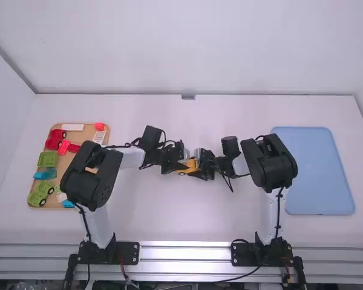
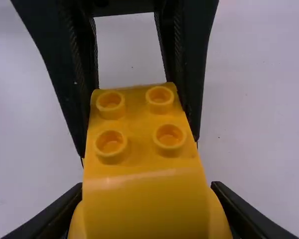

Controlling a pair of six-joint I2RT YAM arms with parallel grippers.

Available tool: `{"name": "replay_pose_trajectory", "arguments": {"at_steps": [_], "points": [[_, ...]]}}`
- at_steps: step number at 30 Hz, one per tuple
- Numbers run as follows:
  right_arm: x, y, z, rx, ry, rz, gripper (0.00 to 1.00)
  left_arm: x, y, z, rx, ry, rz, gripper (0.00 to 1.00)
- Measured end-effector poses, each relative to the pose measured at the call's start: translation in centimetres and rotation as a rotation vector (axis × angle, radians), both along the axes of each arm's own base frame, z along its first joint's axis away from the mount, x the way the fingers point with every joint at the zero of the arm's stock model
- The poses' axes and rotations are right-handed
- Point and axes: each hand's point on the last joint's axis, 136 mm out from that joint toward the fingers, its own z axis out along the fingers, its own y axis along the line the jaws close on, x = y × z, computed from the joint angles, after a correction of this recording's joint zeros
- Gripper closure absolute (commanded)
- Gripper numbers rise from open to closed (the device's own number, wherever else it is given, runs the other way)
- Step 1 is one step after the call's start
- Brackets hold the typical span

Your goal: Assemble lego blocks to make yellow taxi

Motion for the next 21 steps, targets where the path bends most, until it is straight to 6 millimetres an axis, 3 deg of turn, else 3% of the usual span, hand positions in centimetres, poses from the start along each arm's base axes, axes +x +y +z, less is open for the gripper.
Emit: {"name": "replay_pose_trajectory", "arguments": {"at_steps": [1,5,7,8,9,12,16,19,21], "points": [[0.0,0.0,0.0,0.000,-0.001,0.001,0.50,0.0,0.0,0.0,0.001,-0.001,0.001,0.81],[0.0,0.0,0.0,-0.001,0.000,-0.002,0.50,0.2,-0.1,0.1,-0.004,-0.011,0.000,0.73],[0.1,-0.1,0.0,-0.002,-0.001,-0.004,0.50,0.2,-0.1,0.2,-0.005,-0.015,0.000,0.59],[0.1,0.0,0.0,-0.003,-0.003,-0.003,0.49,0.3,0.0,-0.1,0.010,-0.021,0.004,0.45],[0.0,0.1,0.0,-0.002,-0.004,0.000,0.49,0.1,0.1,-0.3,0.016,-0.019,0.004,0.43],[-0.1,0.2,0.0,-0.001,-0.003,0.005,0.47,-0.6,0.4,-0.7,0.014,0.002,0.002,0.19],[0.0,0.1,0.0,-0.001,-0.003,0.002,0.46,0.0,1.3,1.1,-0.021,-0.023,0.022,0.20],[0.0,0.1,0.0,-0.001,-0.003,0.001,0.44,1.7,3.2,5.4,-0.092,-0.109,0.064,0.24],[0.0,0.1,0.0,0.000,-0.003,0.001,0.42,2.5,4.9,8.0,-0.133,-0.158,0.096,0.18]]}}
